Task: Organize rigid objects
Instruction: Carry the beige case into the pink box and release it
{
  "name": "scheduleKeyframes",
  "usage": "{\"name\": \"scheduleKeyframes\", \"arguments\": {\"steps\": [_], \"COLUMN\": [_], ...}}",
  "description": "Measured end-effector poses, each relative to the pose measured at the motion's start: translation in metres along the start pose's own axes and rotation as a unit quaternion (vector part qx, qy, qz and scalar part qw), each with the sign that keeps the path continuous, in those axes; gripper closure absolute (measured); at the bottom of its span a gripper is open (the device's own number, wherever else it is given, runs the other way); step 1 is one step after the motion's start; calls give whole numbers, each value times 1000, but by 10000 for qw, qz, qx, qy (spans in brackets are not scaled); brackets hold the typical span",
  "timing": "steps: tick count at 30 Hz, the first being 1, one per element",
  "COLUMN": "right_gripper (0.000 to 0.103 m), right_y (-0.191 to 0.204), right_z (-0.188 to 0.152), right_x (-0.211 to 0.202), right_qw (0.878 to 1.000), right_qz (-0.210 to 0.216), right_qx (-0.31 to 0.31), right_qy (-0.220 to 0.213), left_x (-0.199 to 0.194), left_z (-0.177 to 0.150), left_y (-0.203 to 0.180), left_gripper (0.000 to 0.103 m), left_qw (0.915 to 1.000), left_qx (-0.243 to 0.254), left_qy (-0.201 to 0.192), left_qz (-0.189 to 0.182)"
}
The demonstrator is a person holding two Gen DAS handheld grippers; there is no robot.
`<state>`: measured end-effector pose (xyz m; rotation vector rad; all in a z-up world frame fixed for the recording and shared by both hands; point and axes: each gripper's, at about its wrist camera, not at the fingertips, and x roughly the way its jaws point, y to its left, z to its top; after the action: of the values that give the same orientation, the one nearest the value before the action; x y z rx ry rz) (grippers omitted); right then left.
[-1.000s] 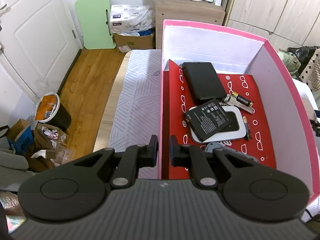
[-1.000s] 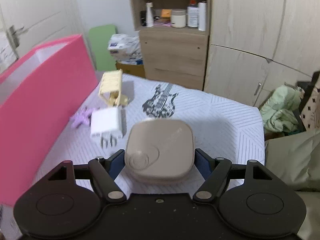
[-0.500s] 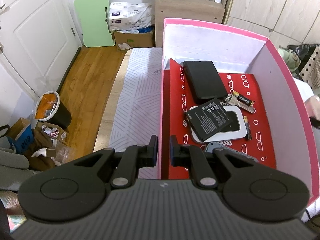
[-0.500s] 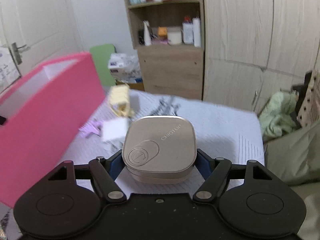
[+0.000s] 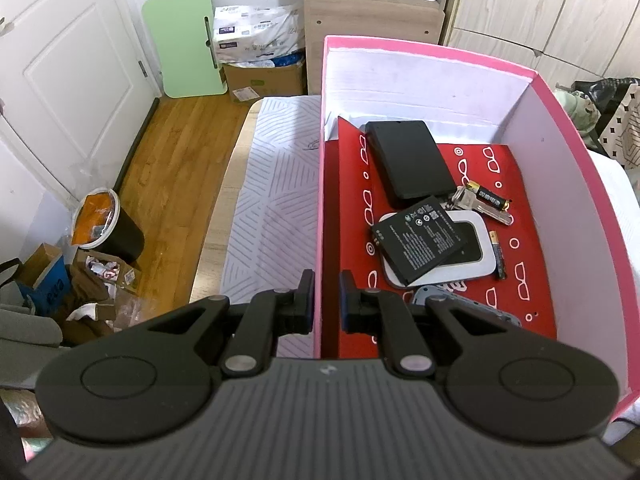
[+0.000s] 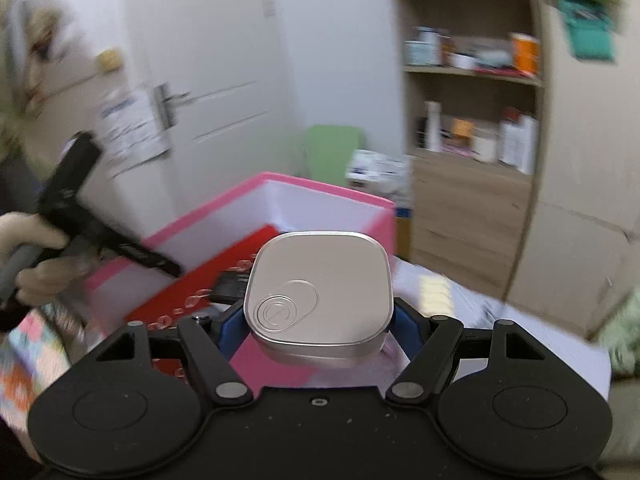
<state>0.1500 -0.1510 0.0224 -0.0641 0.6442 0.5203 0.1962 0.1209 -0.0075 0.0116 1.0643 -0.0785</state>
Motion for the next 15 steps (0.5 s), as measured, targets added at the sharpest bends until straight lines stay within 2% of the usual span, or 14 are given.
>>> {"name": "scheduleKeyframes", "arguments": {"steps": [4,8,11,13,15], "right_gripper": [25,25,25,25,25], "right_y": [30,49,61,60,57], "right_z": [22,33,37,44,49], "right_x": [14,43,71,96,118], "right_qw": [9971,9934,9855,9796,9737], "right_qz": [119,189,-289,-685,-901], "right_qx": [-721,-1006,-1512,-1642,-1776], "right_qy": [202,519,712,934,1105], "left_x": [-1,-1,-1,-1,-1], "left_z": [-3,-4,-4,-4,-4], "left_y": [4,7,8,9,10], "left_gripper": [93,93,93,93,93], "left_qw": [9999,9996,9995,9994,9993], "left_qx": [-67,-186,-209,-221,-225], "left_qy": [-70,-115,-119,-125,-129], "left_qz": [-88,-178,-227,-242,-264]}}
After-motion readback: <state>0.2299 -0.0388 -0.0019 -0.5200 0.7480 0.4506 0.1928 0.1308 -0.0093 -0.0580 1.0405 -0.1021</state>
